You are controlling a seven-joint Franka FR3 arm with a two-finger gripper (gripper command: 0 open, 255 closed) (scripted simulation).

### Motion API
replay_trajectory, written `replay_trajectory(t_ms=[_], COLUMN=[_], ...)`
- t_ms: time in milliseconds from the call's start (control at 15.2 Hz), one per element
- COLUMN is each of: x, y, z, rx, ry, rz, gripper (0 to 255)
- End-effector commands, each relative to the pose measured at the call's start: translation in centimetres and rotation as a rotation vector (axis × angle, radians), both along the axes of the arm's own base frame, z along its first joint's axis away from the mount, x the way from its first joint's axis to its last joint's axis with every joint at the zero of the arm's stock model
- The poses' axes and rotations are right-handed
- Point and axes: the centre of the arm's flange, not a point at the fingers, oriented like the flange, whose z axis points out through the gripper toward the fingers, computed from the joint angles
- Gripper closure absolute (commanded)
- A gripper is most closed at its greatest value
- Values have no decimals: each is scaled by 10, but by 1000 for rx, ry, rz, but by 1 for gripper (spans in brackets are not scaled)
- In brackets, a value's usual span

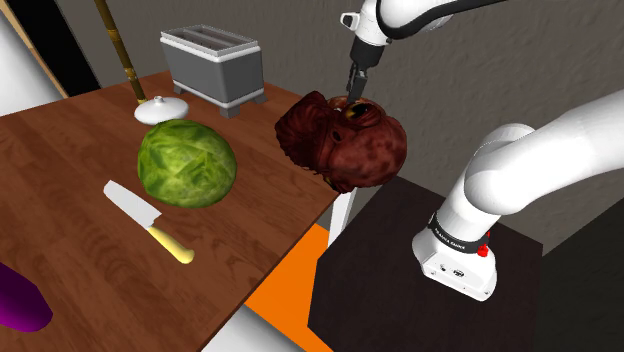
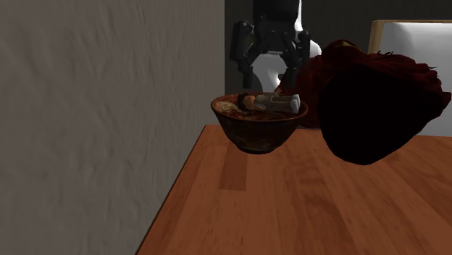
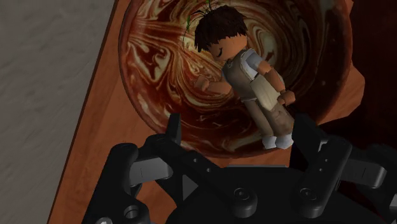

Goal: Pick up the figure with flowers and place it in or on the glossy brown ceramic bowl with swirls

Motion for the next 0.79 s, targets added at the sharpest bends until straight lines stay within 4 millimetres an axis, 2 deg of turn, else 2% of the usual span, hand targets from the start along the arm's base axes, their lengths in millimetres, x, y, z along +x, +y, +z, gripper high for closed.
replay_trajectory(t_ms=[0,198,726], x=[-3,-10,-10], y=[0,-1,-1], z=[13,49,49], rx=[0,0,0], ry=[0,0,0], rz=[0,0,0], gripper=[0,0,0])
